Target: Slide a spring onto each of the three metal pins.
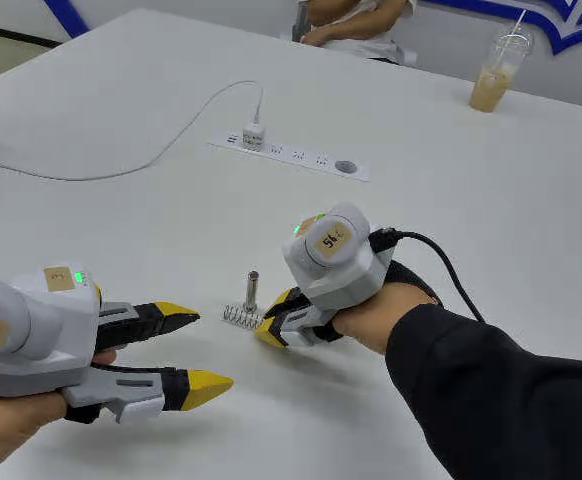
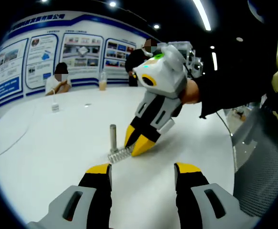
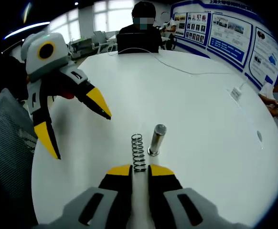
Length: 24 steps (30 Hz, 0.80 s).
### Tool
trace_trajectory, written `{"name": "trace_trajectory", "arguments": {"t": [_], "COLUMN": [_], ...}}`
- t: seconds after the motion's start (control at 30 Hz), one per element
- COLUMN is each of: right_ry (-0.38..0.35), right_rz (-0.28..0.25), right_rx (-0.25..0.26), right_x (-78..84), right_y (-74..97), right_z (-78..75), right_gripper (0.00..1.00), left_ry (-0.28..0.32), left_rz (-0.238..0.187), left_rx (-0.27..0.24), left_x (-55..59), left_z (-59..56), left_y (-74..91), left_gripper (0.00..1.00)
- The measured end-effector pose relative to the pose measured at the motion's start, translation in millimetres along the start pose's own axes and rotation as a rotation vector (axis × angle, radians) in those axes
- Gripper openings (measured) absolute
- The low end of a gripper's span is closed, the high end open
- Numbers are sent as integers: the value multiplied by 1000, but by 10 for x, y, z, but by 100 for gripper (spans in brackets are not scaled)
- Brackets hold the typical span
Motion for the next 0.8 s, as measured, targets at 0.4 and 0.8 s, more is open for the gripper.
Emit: {"name": "trace_trajectory", "arguments": {"t": [0.4, 0.8], "right_ry": [-32, 30], "right_rz": [1, 25], "right_rx": [-15, -50], "right_x": [14, 26], "right_y": [14, 201], "right_z": [52, 241], "right_gripper": [11, 11], "left_ry": [-1, -29], "left_rz": [6, 24], "left_rx": [-3, 16], "left_x": [11, 19], "left_z": [5, -68], "left_y": [-3, -52], "left_gripper": [53, 52]}}
Point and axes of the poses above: the centre of the closed fingertips' face, and the gripper's own axes: y roughly backward along the fingers, z roughly to its left, x roughly out of its underside, the point moved 1 cm from there along y, roughly backward along the fingers, and after that the axes turned 2 degrees about -z, right-handed, at the moved point
